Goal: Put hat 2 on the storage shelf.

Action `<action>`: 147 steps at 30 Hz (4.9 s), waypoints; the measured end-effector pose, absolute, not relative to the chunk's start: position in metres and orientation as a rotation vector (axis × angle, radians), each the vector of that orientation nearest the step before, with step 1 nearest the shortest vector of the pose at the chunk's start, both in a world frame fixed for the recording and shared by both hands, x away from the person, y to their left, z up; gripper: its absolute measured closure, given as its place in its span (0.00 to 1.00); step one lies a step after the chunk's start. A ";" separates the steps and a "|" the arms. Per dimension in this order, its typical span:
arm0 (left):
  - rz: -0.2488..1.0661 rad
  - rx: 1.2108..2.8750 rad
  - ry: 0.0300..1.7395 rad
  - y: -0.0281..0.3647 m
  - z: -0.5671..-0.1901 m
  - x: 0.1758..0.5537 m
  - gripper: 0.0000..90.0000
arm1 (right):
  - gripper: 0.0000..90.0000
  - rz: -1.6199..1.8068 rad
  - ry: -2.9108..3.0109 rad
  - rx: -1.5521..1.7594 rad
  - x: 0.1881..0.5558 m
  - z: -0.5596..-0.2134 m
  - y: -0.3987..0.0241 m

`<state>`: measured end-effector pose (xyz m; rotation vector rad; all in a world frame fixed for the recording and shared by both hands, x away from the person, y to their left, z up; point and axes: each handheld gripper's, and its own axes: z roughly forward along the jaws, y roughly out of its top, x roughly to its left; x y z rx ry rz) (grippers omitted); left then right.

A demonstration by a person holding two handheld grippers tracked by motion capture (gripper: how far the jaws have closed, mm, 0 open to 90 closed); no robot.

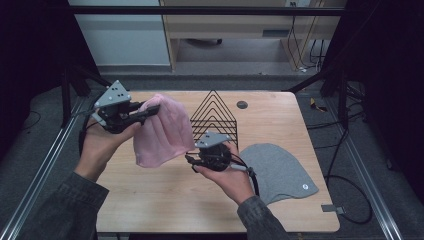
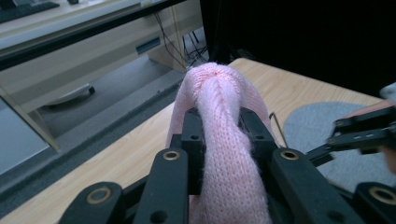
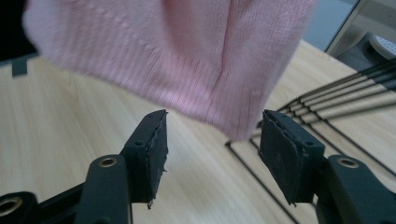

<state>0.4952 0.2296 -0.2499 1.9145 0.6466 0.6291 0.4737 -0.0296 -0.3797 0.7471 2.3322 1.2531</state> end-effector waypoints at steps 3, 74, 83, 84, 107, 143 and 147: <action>0.644 1.919 0.626 0.230 -0.236 0.494 0.83 | 0.45 1.268 2.314 0.768 0.489 -0.367 -0.021; 0.575 1.877 0.557 0.131 -0.253 0.605 0.77 | 0.94 1.201 2.139 0.903 0.555 -0.360 -0.142; 0.556 1.904 0.563 0.126 -0.265 0.603 0.75 | 0.94 1.157 2.145 0.922 0.554 -0.370 -0.150; 0.556 1.912 0.561 0.126 -0.267 0.602 0.75 | 0.94 1.150 2.146 0.918 0.553 -0.371 -0.150; 0.489 1.987 0.553 0.113 -0.298 0.582 0.75 | 0.94 1.075 2.227 0.961 0.540 -0.409 -0.149; 0.403 2.078 0.610 0.112 -0.336 0.572 0.76 | 0.50 0.950 2.162 1.105 0.526 -0.414 -0.196; 0.377 2.068 0.608 0.112 -0.338 0.572 0.72 | 0.52 0.963 2.164 1.170 0.527 -0.417 -0.203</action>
